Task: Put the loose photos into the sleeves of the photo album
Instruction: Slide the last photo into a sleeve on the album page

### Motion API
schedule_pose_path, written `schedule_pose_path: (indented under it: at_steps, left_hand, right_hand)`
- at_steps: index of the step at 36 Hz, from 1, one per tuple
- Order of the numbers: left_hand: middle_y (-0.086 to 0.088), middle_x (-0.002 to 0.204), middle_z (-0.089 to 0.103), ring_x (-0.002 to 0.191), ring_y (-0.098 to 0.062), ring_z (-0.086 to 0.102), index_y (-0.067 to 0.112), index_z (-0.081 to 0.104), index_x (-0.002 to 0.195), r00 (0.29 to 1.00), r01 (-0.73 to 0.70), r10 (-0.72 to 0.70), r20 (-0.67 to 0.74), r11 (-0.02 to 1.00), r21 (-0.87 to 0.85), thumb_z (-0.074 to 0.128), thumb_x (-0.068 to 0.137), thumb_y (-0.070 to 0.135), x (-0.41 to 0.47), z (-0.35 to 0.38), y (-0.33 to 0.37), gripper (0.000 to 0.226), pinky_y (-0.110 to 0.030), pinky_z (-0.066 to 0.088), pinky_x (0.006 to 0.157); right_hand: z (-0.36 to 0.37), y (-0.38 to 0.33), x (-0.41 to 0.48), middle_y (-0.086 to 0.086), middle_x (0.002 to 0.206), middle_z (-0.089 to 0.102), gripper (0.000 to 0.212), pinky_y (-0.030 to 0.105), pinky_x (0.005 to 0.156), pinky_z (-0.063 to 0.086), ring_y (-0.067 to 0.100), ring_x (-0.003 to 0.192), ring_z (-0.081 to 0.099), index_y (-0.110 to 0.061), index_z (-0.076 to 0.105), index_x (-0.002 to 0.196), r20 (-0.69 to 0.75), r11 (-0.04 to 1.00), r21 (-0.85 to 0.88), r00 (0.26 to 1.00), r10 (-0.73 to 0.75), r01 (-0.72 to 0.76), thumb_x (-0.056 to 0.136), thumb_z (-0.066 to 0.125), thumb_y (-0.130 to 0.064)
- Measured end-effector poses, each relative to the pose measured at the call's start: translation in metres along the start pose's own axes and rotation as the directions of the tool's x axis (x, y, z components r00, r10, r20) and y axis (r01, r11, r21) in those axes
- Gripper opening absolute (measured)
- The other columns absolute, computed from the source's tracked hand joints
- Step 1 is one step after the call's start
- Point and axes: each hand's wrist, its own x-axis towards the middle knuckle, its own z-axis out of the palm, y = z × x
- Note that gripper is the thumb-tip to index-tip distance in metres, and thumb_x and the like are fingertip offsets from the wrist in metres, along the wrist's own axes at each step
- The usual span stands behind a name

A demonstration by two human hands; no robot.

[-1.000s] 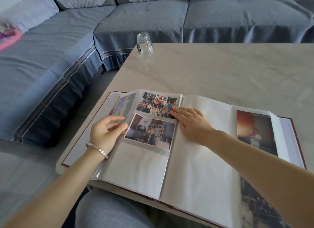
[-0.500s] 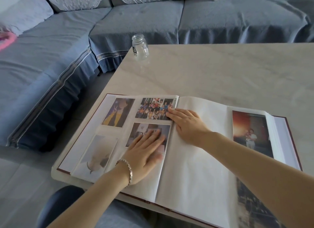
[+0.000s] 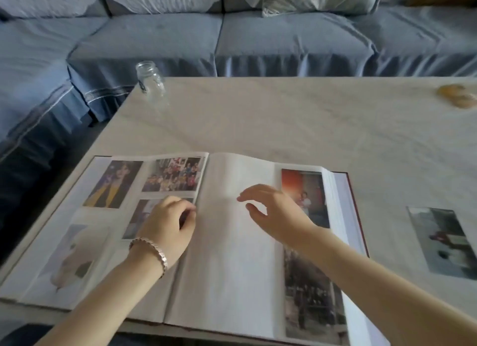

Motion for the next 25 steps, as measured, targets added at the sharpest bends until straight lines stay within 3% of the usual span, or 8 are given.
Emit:
schedule_pose_path:
  at_steps: [4,7,12,17,21,23,25]
  left_hand:
    - [0.005,0.087,0.054,0.075,-0.017,0.056,0.010,0.069,0.086,0.991,-0.108,0.111,0.076,0.993,-0.045,0.064,0.083,0.006,0.002,0.016,0.039,0.007,-0.026,0.042,0.076]
    - [0.007,0.085,0.056,0.081,-0.017,0.057,0.011,0.069,0.086,0.976,-0.164,0.173,0.133,0.983,-0.076,0.062,0.084,0.007,0.003,0.031,0.068,0.009,-0.026,0.042,0.077]
    - [0.017,0.089,0.054,0.088,-0.008,0.055,0.025,0.064,0.091,0.936,-0.236,0.254,0.244,0.966,-0.101,0.056,0.089,0.019,0.006,0.050,0.106,0.010,-0.021,0.043,0.078]
    - [0.018,0.095,0.053,0.091,-0.002,0.050,0.031,0.057,0.094,0.919,-0.262,0.283,0.274,0.959,-0.109,0.051,0.093,0.024,0.006,0.060,0.132,0.010,-0.016,0.039,0.076]
    - [0.014,0.099,0.054,0.091,-0.004,0.048,0.029,0.059,0.099,0.919,-0.238,0.253,0.301,0.967,-0.087,0.049,0.093,0.026,0.007,0.061,0.143,0.011,-0.018,0.039,0.079]
    - [0.015,0.097,0.054,0.091,-0.004,0.050,0.030,0.058,0.096,0.917,-0.230,0.248,0.313,0.969,-0.093,0.050,0.093,0.025,0.008,0.062,0.146,0.009,-0.018,0.039,0.079]
    - [0.017,0.095,0.053,0.085,0.001,0.048,0.031,0.057,0.095,0.911,-0.214,0.235,0.339,0.972,-0.097,0.051,0.093,0.024,0.009,0.062,0.148,0.009,-0.015,0.037,0.076]
  right_hand:
    - [-0.042,0.036,-0.055,-0.011,0.103,0.064,0.026,0.019,0.081,0.048,0.009,0.088,0.060,-0.023,0.069,0.106,-0.148,0.964,0.069,0.953,0.263,-0.255,0.090,0.054,-0.009]
    - [-0.072,0.077,-0.094,-0.005,0.107,0.064,0.025,0.016,0.075,0.041,0.007,0.084,0.054,-0.021,0.064,0.114,-0.251,0.889,-0.017,0.863,0.439,-0.457,0.091,0.056,-0.015]
    - [-0.120,0.141,-0.146,0.013,0.120,0.054,0.050,0.032,0.088,0.042,0.028,0.109,0.053,-0.017,0.053,0.128,-0.352,0.602,-0.064,0.582,0.733,-0.796,0.082,0.067,-0.032]
    - [-0.150,0.174,-0.174,0.019,0.122,0.047,0.077,0.041,0.090,0.041,0.037,0.117,0.042,-0.015,0.039,0.132,-0.348,0.312,-0.177,0.356,0.867,-0.933,0.073,0.070,-0.055]
    - [-0.154,0.191,-0.178,0.016,0.107,0.060,0.081,0.040,0.082,0.050,0.035,0.102,0.055,-0.010,0.045,0.119,-0.303,0.290,-0.111,0.310,0.901,-0.951,0.063,0.076,-0.060]
    - [-0.156,0.193,-0.177,0.009,0.082,0.065,0.067,0.035,0.067,0.054,0.027,0.077,0.063,-0.005,0.054,0.100,-0.258,0.308,-0.019,0.303,0.917,-0.951,0.061,0.081,-0.053]
    - [-0.158,0.190,-0.177,0.003,0.061,0.060,0.039,0.023,0.052,0.048,0.014,0.053,0.057,-0.004,0.055,0.081,-0.224,0.354,0.121,0.322,0.920,-0.927,0.072,0.079,-0.033]
